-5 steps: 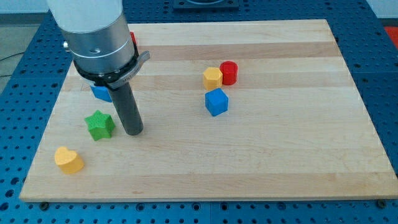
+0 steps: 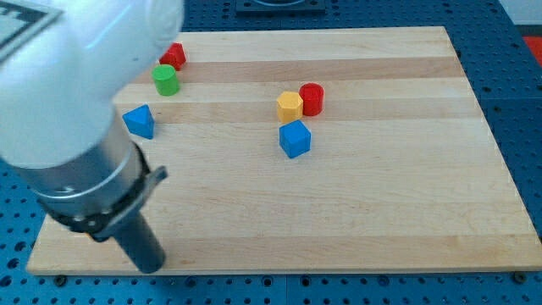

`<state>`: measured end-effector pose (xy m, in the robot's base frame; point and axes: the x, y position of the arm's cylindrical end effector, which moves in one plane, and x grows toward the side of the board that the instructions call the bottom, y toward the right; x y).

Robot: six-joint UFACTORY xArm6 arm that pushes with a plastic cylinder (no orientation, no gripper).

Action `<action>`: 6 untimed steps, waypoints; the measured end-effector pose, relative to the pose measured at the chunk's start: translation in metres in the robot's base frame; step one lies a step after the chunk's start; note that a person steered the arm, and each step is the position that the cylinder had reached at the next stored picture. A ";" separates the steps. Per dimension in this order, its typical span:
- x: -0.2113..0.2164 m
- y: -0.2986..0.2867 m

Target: Move the yellow heart towards the right of the green star

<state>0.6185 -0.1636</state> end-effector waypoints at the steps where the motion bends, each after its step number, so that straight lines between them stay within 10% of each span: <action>1: -0.001 -0.087; 2: -0.010 -0.139; 6: -0.035 0.011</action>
